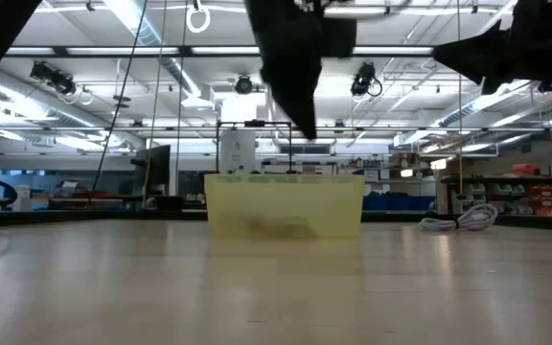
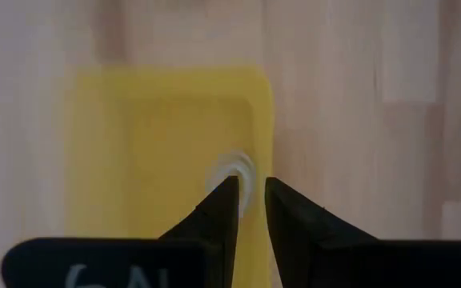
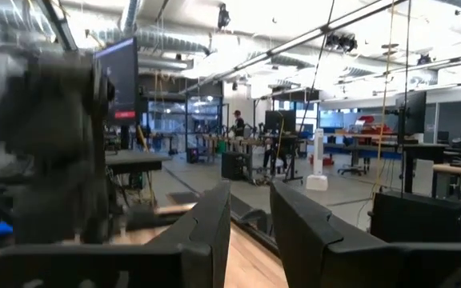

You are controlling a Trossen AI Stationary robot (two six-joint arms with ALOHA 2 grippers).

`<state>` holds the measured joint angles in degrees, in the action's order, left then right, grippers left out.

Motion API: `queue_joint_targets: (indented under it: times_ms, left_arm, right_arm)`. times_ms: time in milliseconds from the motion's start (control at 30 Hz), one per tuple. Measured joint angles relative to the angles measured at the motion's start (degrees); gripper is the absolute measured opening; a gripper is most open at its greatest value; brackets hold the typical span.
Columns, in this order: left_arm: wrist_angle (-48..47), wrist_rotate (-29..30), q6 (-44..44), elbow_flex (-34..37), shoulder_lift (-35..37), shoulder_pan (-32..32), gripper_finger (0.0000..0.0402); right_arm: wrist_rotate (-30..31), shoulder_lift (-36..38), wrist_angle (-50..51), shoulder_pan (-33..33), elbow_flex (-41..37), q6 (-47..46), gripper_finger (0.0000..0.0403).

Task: Pick and place USB-C Cables
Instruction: Move the yellow transparent bin to the center of the table, then put the white charger cable into the yellow transparent bin

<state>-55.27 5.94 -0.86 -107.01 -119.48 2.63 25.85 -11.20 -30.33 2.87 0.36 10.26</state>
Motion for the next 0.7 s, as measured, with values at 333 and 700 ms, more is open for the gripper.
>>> queue_joint_targets:
  times_ms: [333, 700]
  left_arm:
    - [-4.68, 8.82, -3.12, -8.92, 11.10, -0.45, 0.0073]
    - [37.62, 4.23, -3.26, 26.05, 35.61, -2.43, 0.0055]
  right_arm:
    - [-3.65, -0.04, -1.11, -0.02, 0.00, 1.30, 0.0098]
    - [-6.15, -2.83, 5.54, -0.01, 4.34, -4.21, 0.0098]
